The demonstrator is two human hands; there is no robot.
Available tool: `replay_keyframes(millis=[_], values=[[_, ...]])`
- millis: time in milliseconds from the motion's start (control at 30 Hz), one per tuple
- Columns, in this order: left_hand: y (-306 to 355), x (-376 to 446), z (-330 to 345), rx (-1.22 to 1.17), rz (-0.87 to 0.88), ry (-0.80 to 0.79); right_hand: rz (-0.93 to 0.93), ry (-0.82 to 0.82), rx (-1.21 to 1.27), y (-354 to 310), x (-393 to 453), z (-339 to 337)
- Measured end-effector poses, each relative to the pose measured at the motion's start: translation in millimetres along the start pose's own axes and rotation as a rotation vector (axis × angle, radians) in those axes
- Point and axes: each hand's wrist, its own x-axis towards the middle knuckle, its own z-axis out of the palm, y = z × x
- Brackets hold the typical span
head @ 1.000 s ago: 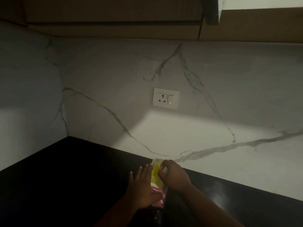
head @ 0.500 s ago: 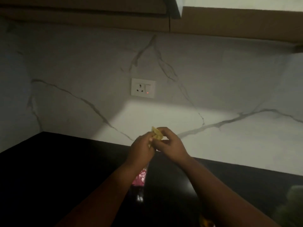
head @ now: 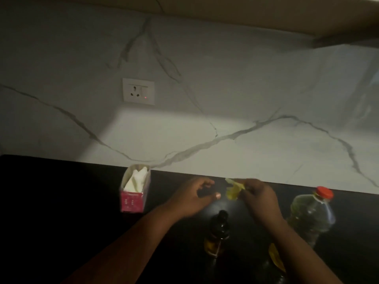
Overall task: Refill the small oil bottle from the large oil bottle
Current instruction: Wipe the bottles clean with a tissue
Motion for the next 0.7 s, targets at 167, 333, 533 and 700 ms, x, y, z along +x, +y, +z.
replay_keyframes(millis=[167,333,533,700], values=[[-4.2,-9.1,36.0,-0.029,-0.094,-0.086,0.041,0.023,0.042,44.9,-43.4,4.2],[-7.4,-16.2,60.8,0.033,-0.132,-0.056,0.292,-0.088,0.45,77.1,-72.5,23.5],[-11.9,-20.1,81.0,0.012,-0.263,0.096,0.452,-0.229,0.742,93.9,-68.9,34.1],[-4.1,-20.2,74.5,0.007,-0.319,0.053,0.462,-0.196,0.859,96.5,-60.1,47.0]])
